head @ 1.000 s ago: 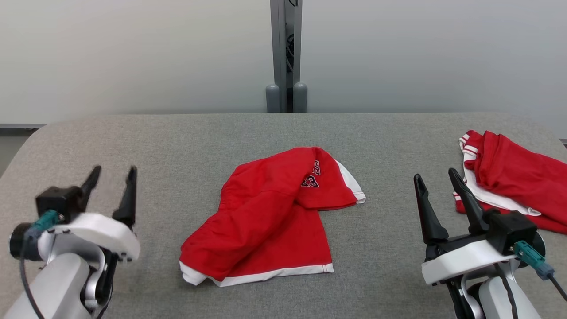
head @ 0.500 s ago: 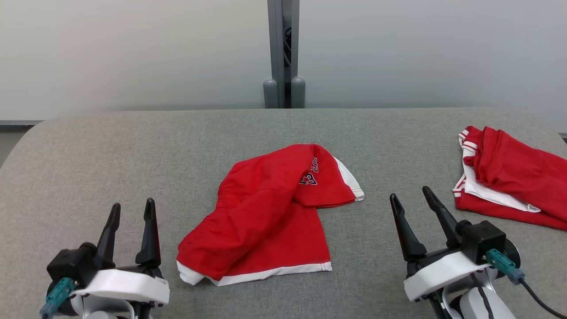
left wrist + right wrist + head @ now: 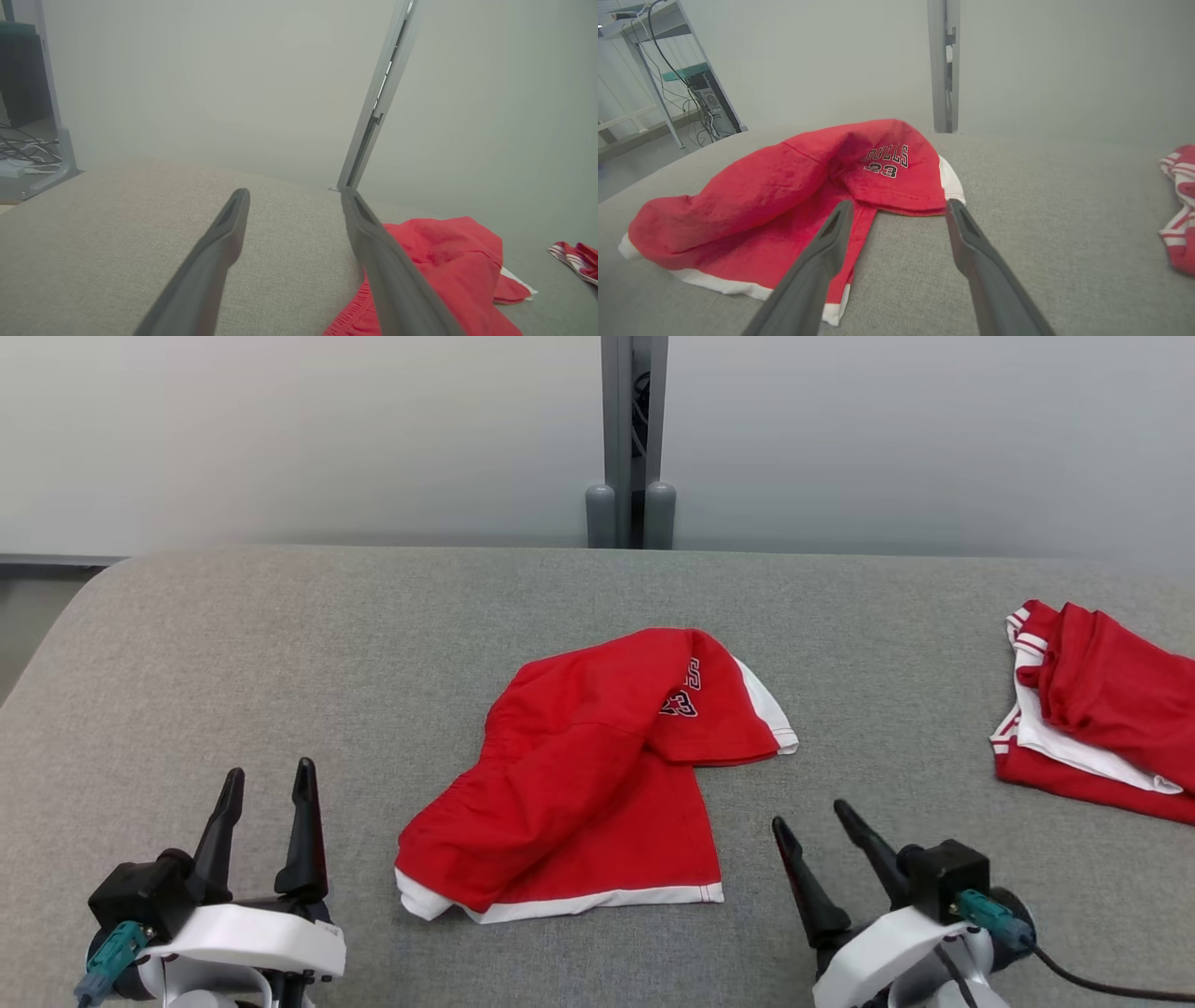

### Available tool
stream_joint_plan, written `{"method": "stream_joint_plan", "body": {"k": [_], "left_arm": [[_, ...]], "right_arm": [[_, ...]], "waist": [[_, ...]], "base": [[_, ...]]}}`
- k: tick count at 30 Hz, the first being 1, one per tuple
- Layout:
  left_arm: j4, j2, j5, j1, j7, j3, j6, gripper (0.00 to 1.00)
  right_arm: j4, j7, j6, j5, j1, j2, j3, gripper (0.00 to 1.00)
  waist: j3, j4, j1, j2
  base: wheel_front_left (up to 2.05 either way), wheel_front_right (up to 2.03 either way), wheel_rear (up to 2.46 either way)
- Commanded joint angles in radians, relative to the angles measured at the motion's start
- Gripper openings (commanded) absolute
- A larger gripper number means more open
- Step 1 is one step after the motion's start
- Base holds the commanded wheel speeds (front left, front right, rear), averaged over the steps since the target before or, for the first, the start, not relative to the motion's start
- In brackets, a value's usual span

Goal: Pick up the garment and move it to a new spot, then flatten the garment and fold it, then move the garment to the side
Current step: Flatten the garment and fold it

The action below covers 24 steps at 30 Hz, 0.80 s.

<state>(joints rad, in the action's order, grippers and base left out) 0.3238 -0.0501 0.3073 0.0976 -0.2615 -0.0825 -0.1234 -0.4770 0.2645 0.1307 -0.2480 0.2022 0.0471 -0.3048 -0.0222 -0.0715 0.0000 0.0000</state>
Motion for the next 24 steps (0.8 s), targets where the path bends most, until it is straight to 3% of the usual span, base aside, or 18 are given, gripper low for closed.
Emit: {"method": "stream_joint_plan", "body": {"k": [1,11,20,21,22,23,24], "left_arm": [[0.000,-0.003,0.001,0.019,-0.003,0.006,-0.006,1.00],[0.006,-0.003,0.010,0.054,-0.003,0.029,-0.007,1.00],[0.003,-0.002,-0.004,0.062,-0.003,0.044,-0.008,1.00],[0.002,-0.002,-0.005,0.064,-0.003,0.043,-0.008,1.00],[0.001,-0.002,-0.005,0.066,-0.003,0.043,-0.008,1.00],[0.001,-0.002,-0.005,0.067,-0.003,0.043,-0.008,1.00],[0.000,-0.002,-0.006,0.068,-0.003,0.042,-0.008,1.00]], "right_arm": [[-0.038,-0.007,0.000,-0.024,0.017,0.008,-0.020,1.00],[-0.242,-0.089,0.000,-0.188,0.116,0.014,-0.207,1.00],[-0.381,-0.119,0.000,-0.304,0.171,0.009,-0.276,0.99],[-0.387,-0.119,0.000,-0.317,0.176,0.009,-0.284,0.42],[-0.395,-0.118,0.000,-0.330,0.182,0.008,-0.292,0.07],[-0.403,-0.114,0.000,-0.336,0.186,0.006,-0.303,0.00],[-0.408,-0.107,0.000,-0.344,0.191,0.005,-0.314,0.00]], "waist": [[-0.011,-0.012,0.0000,0.0000],[-0.056,-0.075,0.0000,0.0000],[-0.081,-0.117,0.0000,0.0000],[-0.083,-0.119,0.0000,0.0000],[-0.084,-0.120,0.0000,0.0000],[-0.086,-0.121,0.0000,0.0000],[-0.086,-0.120,0.0000,0.0000]], "base": [[0.00,0.00,0.00],[0.00,0.00,0.00],[0.00,0.00,0.00],[0.00,0.00,0.00],[0.00,0.00,0.00],[0.00,0.00,0.00],[0.00,0.00,0.00]]}}
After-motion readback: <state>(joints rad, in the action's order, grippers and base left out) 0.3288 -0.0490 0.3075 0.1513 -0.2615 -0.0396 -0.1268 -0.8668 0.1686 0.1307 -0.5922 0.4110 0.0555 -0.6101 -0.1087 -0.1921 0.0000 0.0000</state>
